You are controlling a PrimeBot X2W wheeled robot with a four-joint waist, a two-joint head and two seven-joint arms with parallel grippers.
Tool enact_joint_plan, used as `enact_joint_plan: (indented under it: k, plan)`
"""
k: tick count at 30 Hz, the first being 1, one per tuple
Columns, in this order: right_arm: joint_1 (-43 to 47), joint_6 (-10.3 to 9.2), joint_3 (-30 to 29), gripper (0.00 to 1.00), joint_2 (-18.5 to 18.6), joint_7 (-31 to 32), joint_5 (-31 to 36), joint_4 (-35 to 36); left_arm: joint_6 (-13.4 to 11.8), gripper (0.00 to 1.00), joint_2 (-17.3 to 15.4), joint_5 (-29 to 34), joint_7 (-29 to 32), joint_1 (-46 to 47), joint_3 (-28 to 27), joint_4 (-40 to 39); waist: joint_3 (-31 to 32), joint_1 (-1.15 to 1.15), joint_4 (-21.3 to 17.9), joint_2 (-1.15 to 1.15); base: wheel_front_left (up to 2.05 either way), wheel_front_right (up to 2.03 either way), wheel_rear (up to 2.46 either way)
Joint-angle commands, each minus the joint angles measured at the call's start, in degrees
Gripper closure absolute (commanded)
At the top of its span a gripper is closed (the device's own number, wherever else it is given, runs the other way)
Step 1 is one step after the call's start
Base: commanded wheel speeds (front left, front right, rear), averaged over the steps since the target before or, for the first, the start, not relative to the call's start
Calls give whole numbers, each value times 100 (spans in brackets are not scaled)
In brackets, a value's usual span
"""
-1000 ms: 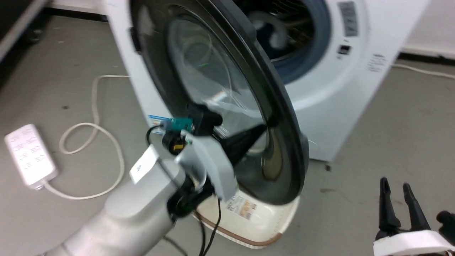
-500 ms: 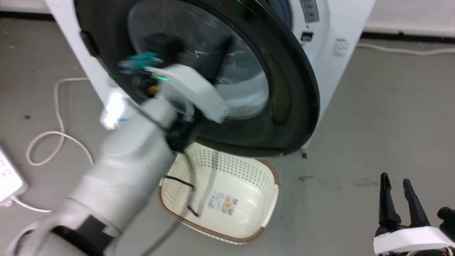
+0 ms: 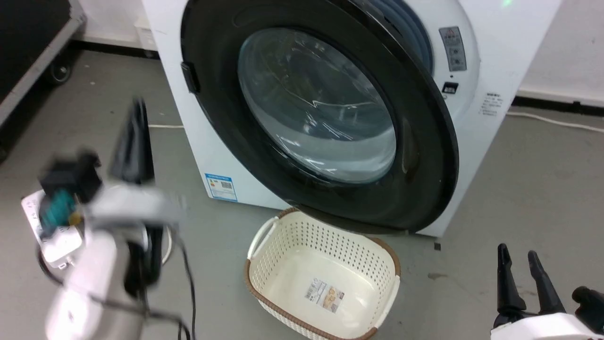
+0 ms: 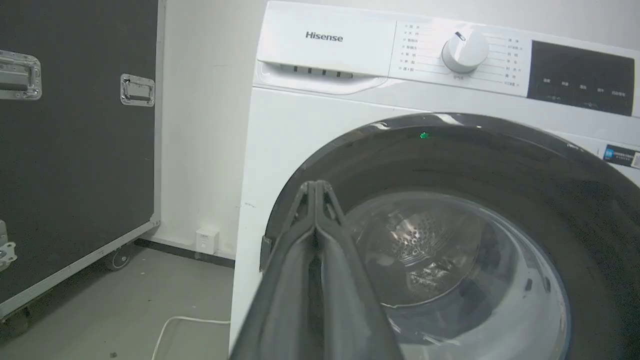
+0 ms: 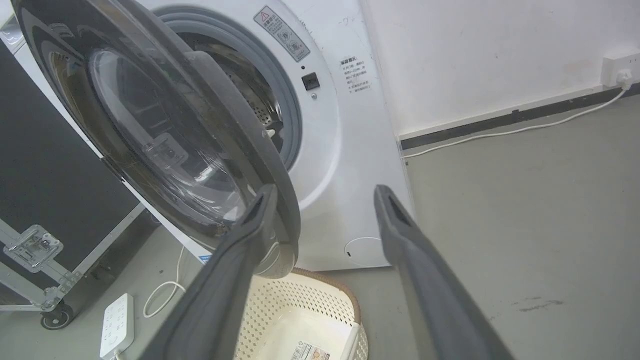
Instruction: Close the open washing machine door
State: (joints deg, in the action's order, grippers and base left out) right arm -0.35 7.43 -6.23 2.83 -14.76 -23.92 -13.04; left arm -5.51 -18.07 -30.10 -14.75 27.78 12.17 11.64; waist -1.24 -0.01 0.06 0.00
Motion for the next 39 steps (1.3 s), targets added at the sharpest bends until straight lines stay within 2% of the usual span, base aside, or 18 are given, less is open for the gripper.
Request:
enact_joint_plan:
  k: [1,6,9,12,13,14,15,16,23,25,29,34,35,39]
  plan:
    - [100,6,22,0,5,-24,61,-1,74,100,89,200,-24,-446,-84,-89,92,1,72,0,0,0,0]
    - [206,6,75,0,5,-24,220,61,306,100,191,446,-24,-1319,-56,128,173,1,108,0,0,0,0]
    - [264,6,121,0,5,-24,498,107,452,100,272,339,35,-1733,96,635,197,1,114,0,0,0,0]
    - [276,6,115,0,5,-24,646,125,459,100,317,282,74,-1796,116,803,201,1,118,0,0,0,0]
    - [282,6,100,0,5,-24,744,120,442,82,355,244,85,-1817,120,932,208,1,115,0,0,0,0]
    - [282,6,100,0,5,-24,744,120,442,82,355,244,85,-1817,120,932,208,1,115,0,0,0,0]
    - [277,6,99,54,5,-24,868,101,462,0,385,213,84,-1814,137,1021,217,1,105,0,0,0,0]
    - [271,6,82,100,5,-24,918,102,472,0,390,206,82,-1808,145,1058,220,1,98,0,0,0,0]
    - [217,6,-158,100,5,-24,1269,194,424,0,403,255,34,-1768,118,1078,236,1,84,0,0,0,0]
    - [117,6,11,100,5,-24,1337,282,381,0,389,319,17,-1776,103,1001,224,1,89,0,0,0,0]
    - [-350,6,709,100,5,83,1373,145,278,0,380,454,-6,-1814,69,763,127,1,129,0,0,0,0]
    - [-1321,6,1055,100,5,302,1294,-678,209,0,441,500,-18,-1859,-20,390,-122,1,213,0,0,0,0]
    - [-1874,6,990,100,5,283,1305,-1334,195,0,482,508,-21,-1879,-71,208,-247,1,319,0,0,0,0]
    - [-2451,6,657,100,5,181,1424,-2094,212,0,546,512,-23,-1895,-122,55,-353,1,501,0,0,0,0]
